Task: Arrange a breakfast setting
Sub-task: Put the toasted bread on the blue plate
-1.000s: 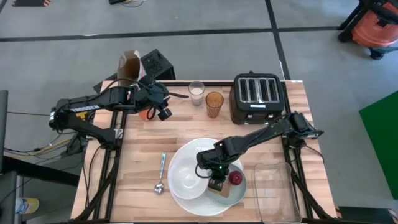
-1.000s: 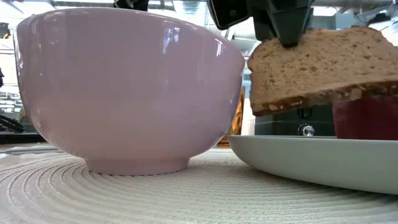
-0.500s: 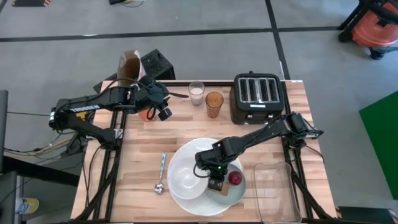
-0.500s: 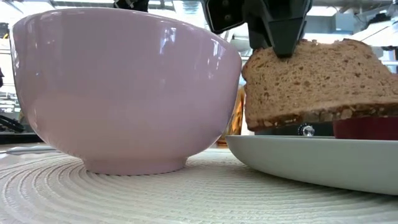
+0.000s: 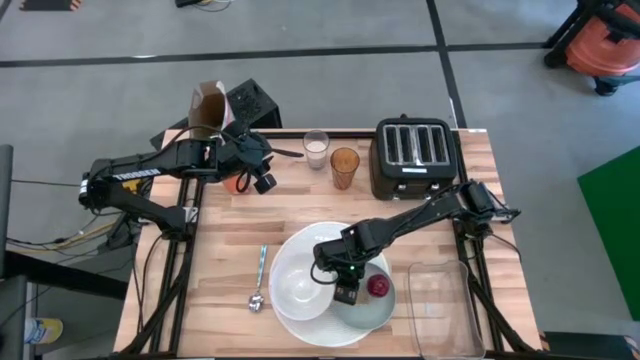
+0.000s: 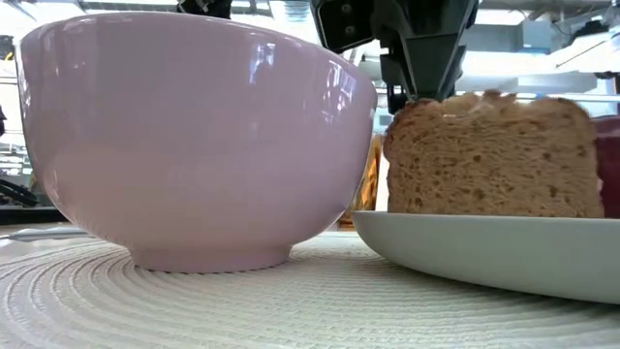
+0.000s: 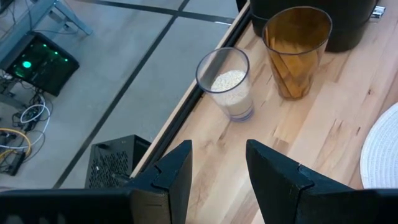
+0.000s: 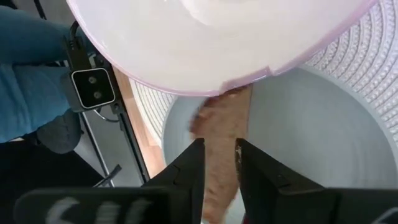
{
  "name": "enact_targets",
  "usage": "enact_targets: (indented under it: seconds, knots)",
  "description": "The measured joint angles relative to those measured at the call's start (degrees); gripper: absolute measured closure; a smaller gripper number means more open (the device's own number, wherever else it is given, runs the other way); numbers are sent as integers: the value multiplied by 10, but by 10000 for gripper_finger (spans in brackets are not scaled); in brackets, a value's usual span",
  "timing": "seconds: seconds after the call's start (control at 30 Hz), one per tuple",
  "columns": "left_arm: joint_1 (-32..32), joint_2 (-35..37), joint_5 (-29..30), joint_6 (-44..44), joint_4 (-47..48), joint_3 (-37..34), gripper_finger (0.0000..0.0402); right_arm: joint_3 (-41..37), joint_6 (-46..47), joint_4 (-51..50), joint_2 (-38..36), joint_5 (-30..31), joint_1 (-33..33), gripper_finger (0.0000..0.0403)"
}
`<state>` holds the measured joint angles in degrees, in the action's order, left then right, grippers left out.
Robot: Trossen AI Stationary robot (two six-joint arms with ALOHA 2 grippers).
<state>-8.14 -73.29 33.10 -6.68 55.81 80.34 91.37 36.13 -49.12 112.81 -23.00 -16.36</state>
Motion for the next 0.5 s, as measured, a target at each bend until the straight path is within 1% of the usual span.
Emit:
enact_targets:
  seconds: [0.2, 0.43, 0.5]
  knots:
    - [0, 0, 0, 0, 0, 0, 262, 0, 0, -6, 0, 6, 3, 279]
    - [0, 0, 0, 0, 0, 0, 262, 0, 9, -34, 0, 6, 9, 278]
    - [0, 0, 0, 0, 0, 0, 262, 0, 13, -33, -2, -9, 9, 278]
